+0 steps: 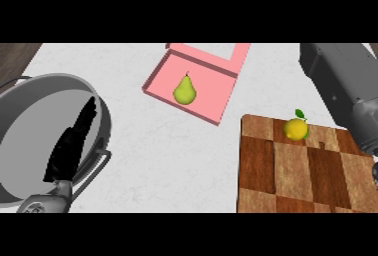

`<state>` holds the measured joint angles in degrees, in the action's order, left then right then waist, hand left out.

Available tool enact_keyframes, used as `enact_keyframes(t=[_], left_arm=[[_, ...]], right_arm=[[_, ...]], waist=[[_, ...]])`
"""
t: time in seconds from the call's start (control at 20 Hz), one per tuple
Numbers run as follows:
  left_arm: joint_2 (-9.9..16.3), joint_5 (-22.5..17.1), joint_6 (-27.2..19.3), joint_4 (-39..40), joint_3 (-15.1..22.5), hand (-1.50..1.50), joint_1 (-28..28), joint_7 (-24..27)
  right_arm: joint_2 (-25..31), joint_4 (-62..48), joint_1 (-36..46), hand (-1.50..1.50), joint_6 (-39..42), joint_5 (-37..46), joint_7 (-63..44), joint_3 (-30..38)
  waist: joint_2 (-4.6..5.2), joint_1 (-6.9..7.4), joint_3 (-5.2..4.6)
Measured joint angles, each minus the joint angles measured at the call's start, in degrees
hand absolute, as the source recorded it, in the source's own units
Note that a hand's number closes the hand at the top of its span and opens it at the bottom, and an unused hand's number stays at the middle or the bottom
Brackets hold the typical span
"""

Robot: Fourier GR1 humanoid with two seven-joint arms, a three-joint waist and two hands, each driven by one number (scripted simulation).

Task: Pick the pear from the cutting board and place it in the cardboard box

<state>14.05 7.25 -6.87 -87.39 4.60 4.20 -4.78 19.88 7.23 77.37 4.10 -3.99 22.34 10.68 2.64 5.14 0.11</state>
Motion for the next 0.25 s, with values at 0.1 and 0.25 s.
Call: enact_keyframes(t=[0.1, 0.25], left_arm=[[-0.3, 0.3, -0.2, 0.0, 0.3, 0.00, 0.1, 0.3], [-0.1, 0.4, 0.0, -0.2, 0.3, 0.00, 0.4, 0.0]], right_arm=[[2.5, -0.3, -0.7, -1.50, 1.8, -0.5, 0.3, 0.7], [6.6, -0.5, -2.0, -1.50, 5.7, -0.5, 1.1, 1.0]], waist=[[0.14, 0.25, 0.07], [0.38, 0.58, 0.10]])
